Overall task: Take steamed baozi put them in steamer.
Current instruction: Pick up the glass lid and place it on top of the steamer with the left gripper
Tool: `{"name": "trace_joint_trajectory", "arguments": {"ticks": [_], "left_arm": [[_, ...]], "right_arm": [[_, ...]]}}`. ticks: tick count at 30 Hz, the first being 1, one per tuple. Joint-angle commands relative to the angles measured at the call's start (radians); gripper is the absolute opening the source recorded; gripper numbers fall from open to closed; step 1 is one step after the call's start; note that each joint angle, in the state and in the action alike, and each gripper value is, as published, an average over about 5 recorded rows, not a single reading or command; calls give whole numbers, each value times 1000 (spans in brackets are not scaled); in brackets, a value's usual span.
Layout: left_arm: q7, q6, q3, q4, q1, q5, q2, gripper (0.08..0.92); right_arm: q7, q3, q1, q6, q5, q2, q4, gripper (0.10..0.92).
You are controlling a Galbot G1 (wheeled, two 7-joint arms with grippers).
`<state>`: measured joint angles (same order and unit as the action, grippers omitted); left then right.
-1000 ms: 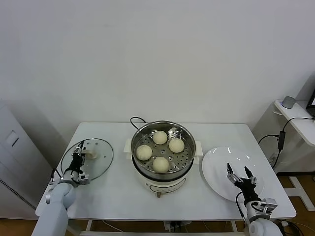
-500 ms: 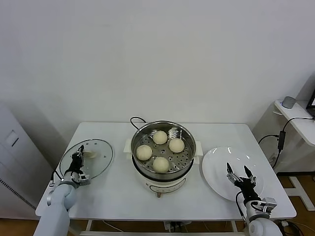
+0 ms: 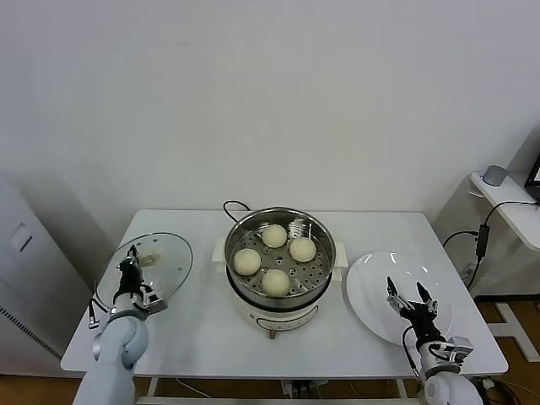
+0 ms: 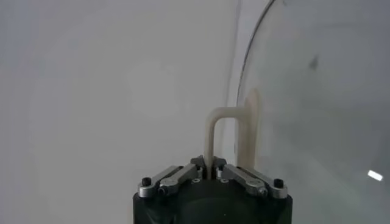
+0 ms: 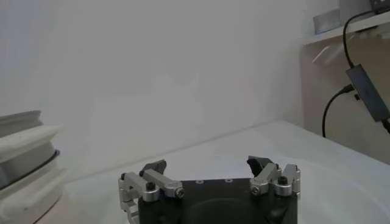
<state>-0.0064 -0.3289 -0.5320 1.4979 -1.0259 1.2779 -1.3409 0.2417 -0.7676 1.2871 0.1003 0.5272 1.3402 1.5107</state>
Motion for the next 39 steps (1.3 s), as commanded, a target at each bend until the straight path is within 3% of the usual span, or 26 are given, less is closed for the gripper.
{"name": "trace_joint_trajectory", "arguments": {"ticks": [1,7,13,25,39], "left_arm": [[196,-456,160,405,-70,236,-63,129],[343,-456,189,476,-43,378,-128,129],[404,-456,214,515,-40,434,-172,129],[434,-456,418,449,14,534,-314,129],[440,-456,634,346,76,506,-317,129]], "right_arm": [[0,-1,3,-1,-1,4,4,823],[0,-6,12,-1,-1,3,8,823],[0,-6,16,-1,-2,4,8,823],[1,-11,23,-3,-9,9,24,823],[17,-25,62,-1,-22,13,46,823]]}}
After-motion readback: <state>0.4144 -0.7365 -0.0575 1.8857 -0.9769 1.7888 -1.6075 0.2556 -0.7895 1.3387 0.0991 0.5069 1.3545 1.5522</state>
